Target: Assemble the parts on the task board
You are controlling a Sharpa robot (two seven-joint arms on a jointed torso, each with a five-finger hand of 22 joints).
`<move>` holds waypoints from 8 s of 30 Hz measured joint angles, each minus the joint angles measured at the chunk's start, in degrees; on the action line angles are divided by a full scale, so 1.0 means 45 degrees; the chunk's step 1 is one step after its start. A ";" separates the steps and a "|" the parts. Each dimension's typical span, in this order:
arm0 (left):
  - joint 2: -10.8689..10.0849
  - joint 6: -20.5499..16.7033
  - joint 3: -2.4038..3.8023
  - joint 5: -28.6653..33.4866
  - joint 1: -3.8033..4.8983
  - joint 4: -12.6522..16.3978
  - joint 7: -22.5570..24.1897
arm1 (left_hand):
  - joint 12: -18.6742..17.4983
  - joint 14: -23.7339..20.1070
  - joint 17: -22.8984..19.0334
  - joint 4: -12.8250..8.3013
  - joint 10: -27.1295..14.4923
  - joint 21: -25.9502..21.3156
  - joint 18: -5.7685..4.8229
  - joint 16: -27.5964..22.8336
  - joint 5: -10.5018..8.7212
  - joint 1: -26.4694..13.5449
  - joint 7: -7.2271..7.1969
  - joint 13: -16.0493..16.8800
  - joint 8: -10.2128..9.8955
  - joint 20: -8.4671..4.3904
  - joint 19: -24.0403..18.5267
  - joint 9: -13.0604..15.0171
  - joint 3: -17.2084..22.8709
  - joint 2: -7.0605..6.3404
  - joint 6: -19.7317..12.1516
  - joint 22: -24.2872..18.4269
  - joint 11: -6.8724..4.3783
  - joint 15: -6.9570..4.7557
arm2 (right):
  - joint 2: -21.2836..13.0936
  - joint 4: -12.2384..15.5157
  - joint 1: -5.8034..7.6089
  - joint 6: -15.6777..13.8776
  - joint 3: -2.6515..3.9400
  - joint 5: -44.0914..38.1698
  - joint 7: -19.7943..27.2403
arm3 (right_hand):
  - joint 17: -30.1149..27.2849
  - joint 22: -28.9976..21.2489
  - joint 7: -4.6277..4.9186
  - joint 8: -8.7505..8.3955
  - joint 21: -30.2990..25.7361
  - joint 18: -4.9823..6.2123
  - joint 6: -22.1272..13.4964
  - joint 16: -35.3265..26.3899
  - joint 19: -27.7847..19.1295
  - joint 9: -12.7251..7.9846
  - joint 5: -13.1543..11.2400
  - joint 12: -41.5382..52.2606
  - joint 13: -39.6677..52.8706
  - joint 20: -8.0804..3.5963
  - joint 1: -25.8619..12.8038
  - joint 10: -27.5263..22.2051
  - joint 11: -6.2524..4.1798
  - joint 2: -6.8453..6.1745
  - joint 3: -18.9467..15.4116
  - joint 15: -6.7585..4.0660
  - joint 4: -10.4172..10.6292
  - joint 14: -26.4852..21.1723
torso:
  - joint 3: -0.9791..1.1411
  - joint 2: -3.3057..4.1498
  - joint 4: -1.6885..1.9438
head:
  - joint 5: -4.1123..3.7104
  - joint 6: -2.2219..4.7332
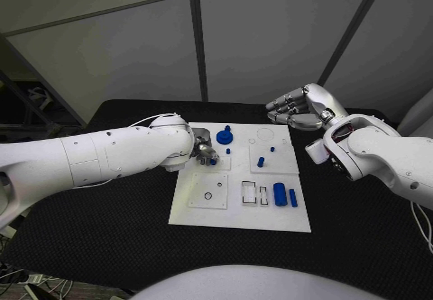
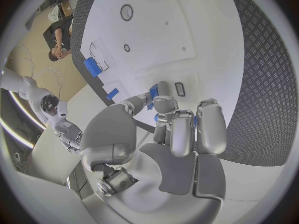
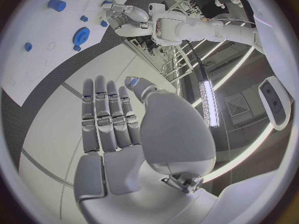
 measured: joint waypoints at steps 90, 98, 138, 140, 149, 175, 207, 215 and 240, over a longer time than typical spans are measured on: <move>-0.0510 0.0505 0.1029 0.0292 0.0379 -0.0013 -0.0020 | -0.0969 -0.0019 0.0000 0.1446 -0.0502 -0.0518 0.0004 0.0000 -0.0400 -0.1517 0.0250 -0.0827 -0.0599 0.0075 -0.0224 -0.0316 -0.2997 -0.0409 -0.0020 -0.0378 0.0179 -0.0019 | 0.0026 -0.0137 0.0000 0.0038 0.0001 0.0000 -0.0001 | -0.0099 -0.0083 0.0044 0.0000 -0.0150 0.0000 -0.0046 0.0000 0.0046 -0.0010 0.0180 0.0001 -0.0013 0.0046 -0.0102 -0.0047 0.0047 0.0001 -0.0067 0.0044 0.0067 -0.0044 | -0.0002 -0.0001 -0.0005 | 0.0021 0.0128; -0.0505 0.0924 0.1318 0.0854 0.1267 -0.0688 -0.0016 | -0.2538 -0.0015 0.0000 0.1858 -0.1743 -0.1656 -0.0005 -0.0056 -0.1810 -0.0096 0.0761 -0.2733 -0.1726 0.0474 -0.0817 -0.0923 -0.5408 -0.0601 -0.0907 -0.1462 0.0649 0.0413 | 0.0120 -0.0248 -0.0001 0.0039 0.0001 0.0000 0.0005 | -0.0098 -0.0084 0.0044 0.0000 -0.0150 0.0000 -0.0046 0.0000 0.0046 -0.0018 0.0180 0.0001 -0.0012 0.0046 -0.0102 -0.0047 0.0047 0.0001 -0.0067 0.0044 0.0067 -0.0044 | -0.0010 0.0002 -0.0011 | 0.0055 0.0272; 0.2146 0.3482 0.1337 0.1282 0.0770 -0.6296 0.0106 | -0.2615 -0.0021 0.0000 0.2775 -0.2343 -0.2216 0.0000 -0.0344 -0.1706 0.2326 0.0931 -0.2945 -0.2469 0.0682 -0.1092 -0.1772 -0.7797 0.0402 -0.0660 -0.1795 0.0974 0.0757 | 0.0286 -0.0284 -0.0002 0.0133 0.0001 -0.0001 -0.0001 | -0.0113 -0.0095 0.0044 0.0000 -0.0148 0.0000 -0.0046 0.0000 0.0046 -0.0014 0.0180 0.0001 -0.0009 0.0046 -0.0102 -0.0049 0.0044 0.0001 -0.0067 0.0044 0.0066 -0.0044 | -0.0028 0.0183 -0.0095 | 0.0282 0.0494; 0.2154 0.3546 0.1339 0.1248 0.0769 -0.6300 0.0104 | -0.2615 -0.0020 0.0000 0.2775 -0.2343 -0.2216 -0.0001 -0.0344 -0.1706 0.2326 0.0931 -0.2955 -0.2469 0.0682 -0.1092 -0.1769 -0.7797 0.0402 -0.0661 -0.1794 0.0974 0.0757 | 0.0287 -0.0284 -0.0002 0.0135 0.0001 -0.0001 -0.0001 | -0.0131 -0.0115 0.0044 0.0000 -0.0196 0.0000 -0.0046 0.0000 0.0046 -0.0014 0.0181 0.0002 -0.0009 0.0046 -0.0102 -0.0094 -0.0001 0.0001 -0.0067 0.0044 0.0067 -0.0044 | -0.0027 0.0182 -0.0094 | 0.0272 0.0487; 0.2212 0.3953 0.1340 0.1152 0.0733 -0.6342 0.0094 | -0.2615 0.0025 0.0000 0.2755 -0.2342 -0.2170 -0.0002 -0.0344 -0.1707 0.2568 0.0931 -0.2972 -0.2369 0.0729 -0.1046 -0.1681 -0.7817 0.0638 -0.0661 -0.1807 0.0883 0.0711 | 0.0296 -0.0288 -0.0002 0.0142 0.0001 -0.0003 0.0000 | -0.0129 -0.0114 0.0043 0.0000 -0.0196 0.0000 -0.0046 0.0000 0.0046 -0.0014 0.0180 0.0001 -0.0008 0.0046 -0.0102 -0.0094 -0.0001 0.0001 -0.0067 0.0044 0.0067 -0.0044 | -0.0020 0.0173 -0.0081 | 0.0270 0.0468; 0.2305 0.4445 0.1341 0.1103 0.0659 -0.6321 0.0090 | -0.2567 -0.0020 0.0000 0.2566 -0.2342 -0.2096 -0.0001 -0.0345 -0.1707 0.3501 0.0931 -0.3053 -0.2269 0.0682 -0.1002 -0.1474 -0.7728 0.1140 -0.0663 -0.1649 0.0884 0.0667 | 0.0316 -0.0286 -0.0002 0.0157 0.0001 -0.0004 0.0001 | -0.0140 -0.0123 0.0043 0.0000 -0.0196 0.0000 -0.0047 0.0000 0.0046 -0.0012 0.0180 0.0002 -0.0008 0.0046 -0.0102 -0.0093 0.0000 0.0001 -0.0067 0.0044 0.0066 -0.0044 | -0.0013 0.0178 -0.0083 | 0.0237 0.0404; 0.1918 0.4160 0.1342 0.1525 0.0638 -0.5879 0.0249 | -0.3162 -0.0019 0.0000 0.1752 -0.2222 -0.2045 -0.0003 -0.0345 -0.1658 0.4476 0.0913 -0.3750 -0.1743 0.0638 -0.0958 -0.0676 -0.2260 0.0449 -0.1011 -0.1338 0.0772 0.0572 | 0.0308 -0.0293 -0.0002 0.0170 0.0001 -0.0006 0.0001 | -0.0185 -0.0150 0.0088 0.0000 -0.0246 0.0000 -0.0094 0.0000 0.0046 -0.0012 0.0374 0.0002 -0.0007 0.0046 -0.0102 -0.0092 0.0000 0.0001 -0.0067 0.0044 0.0066 -0.0044 | -0.0010 0.0161 -0.0057 | 0.0183 0.0382; 0.0929 0.3655 0.1342 0.2070 0.0683 -0.4422 0.0213 | -0.3162 -0.0019 0.0000 0.1233 -0.2090 -0.1892 -0.0005 -0.0196 -0.1548 0.3494 0.0867 -0.3787 -0.1235 0.0545 -0.0865 -0.0195 -0.0871 0.0079 -0.1058 -0.1154 0.0854 0.0572 | 0.0296 -0.0326 -0.0003 0.0174 0.0001 -0.0006 -0.0001 | -0.0186 -0.0153 0.0088 0.0000 -0.0246 0.0000 -0.0094 0.0000 0.0046 -0.0011 0.0373 0.0002 -0.0007 0.0046 -0.0101 -0.0092 0.0001 0.0001 -0.0067 0.0044 0.0067 -0.0044 | -0.0002 0.0123 -0.0015 | 0.0193 0.0355; -0.1113 0.0546 0.0923 0.1497 0.0182 -0.0166 0.0142 | -0.2456 0.0008 0.0000 0.0770 -0.1564 -0.1463 0.0003 -0.0146 -0.0488 0.2263 0.0634 -0.3165 -0.0257 0.0318 -0.0546 0.0475 0.0435 -0.0488 -0.1050 -0.0673 0.0697 0.0366 | 0.0321 -0.0436 -0.0002 0.0228 0.0001 -0.0009 -0.0006 | -0.0200 -0.0163 0.0087 0.0000 -0.0245 0.0000 -0.0093 0.0000 0.0046 -0.0011 0.0426 0.0002 -0.0007 0.0046 -0.0101 -0.0092 0.0001 0.0001 -0.0067 0.0044 0.0067 -0.0044 | 0.0000 0.0115 0.0000 | 0.0306 0.0229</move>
